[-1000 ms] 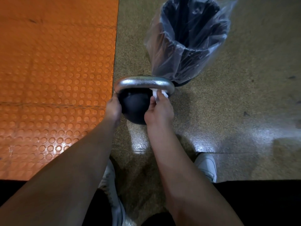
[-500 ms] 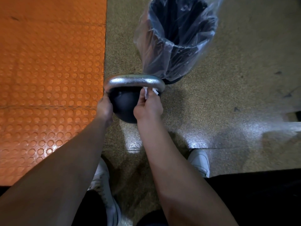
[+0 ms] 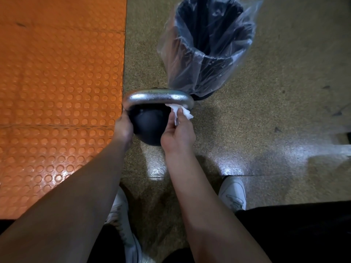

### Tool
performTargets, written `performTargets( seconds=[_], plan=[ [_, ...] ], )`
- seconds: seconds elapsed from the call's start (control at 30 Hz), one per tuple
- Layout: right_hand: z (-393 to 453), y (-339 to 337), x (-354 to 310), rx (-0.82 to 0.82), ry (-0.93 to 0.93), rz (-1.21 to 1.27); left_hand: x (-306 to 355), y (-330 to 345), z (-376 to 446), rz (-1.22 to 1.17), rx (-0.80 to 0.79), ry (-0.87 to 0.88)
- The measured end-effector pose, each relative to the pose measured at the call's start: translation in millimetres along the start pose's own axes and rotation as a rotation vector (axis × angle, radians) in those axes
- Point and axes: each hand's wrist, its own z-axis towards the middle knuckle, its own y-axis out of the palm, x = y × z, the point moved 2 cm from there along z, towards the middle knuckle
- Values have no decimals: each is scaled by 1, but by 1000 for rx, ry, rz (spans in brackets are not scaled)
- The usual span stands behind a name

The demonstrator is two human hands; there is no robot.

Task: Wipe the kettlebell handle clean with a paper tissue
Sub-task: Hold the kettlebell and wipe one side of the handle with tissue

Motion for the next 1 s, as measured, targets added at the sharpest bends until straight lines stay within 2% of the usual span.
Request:
performTargets(
  seconds=[0.27, 0.77, 1.0],
  plan=[
    [-8, 15, -4, -40, 27, -121, 0, 4, 0, -36, 7, -1],
    [-13, 10, -4, -52, 53, -51, 0, 2, 0, -12, 11, -13],
    [-7, 16, -3, -24, 27, -119, 1, 1, -1, -5, 0, -25]
  ],
)
